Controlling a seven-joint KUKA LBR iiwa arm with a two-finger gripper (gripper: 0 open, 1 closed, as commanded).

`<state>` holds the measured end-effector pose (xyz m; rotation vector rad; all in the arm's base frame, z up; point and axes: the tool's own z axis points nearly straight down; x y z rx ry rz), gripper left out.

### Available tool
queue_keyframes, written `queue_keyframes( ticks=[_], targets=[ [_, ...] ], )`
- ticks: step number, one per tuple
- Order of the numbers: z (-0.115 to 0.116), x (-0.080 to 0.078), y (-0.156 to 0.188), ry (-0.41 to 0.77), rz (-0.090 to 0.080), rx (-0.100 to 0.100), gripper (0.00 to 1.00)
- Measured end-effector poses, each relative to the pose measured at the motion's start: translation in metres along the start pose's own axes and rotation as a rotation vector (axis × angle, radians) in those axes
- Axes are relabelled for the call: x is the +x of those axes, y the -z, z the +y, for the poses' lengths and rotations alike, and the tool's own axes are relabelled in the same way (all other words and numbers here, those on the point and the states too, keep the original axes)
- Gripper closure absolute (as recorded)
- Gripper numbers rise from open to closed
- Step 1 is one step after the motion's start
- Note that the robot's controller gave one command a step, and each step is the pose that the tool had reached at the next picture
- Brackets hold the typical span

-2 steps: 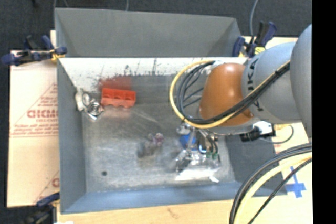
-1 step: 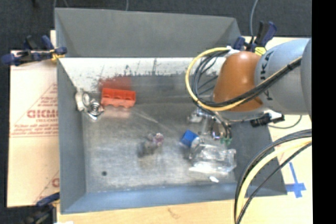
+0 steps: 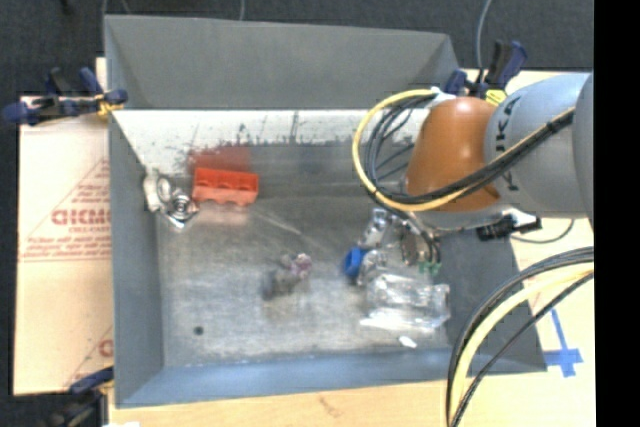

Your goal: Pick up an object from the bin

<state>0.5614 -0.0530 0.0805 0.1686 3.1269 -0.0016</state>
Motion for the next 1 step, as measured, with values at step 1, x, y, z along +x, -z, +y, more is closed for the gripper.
queue_keyframes(
  ticks=[1],
  targets=[
    [-0.0065,0.0056,0.1371,-0.019,-0.001,-0.001,1.00]
  ],
)
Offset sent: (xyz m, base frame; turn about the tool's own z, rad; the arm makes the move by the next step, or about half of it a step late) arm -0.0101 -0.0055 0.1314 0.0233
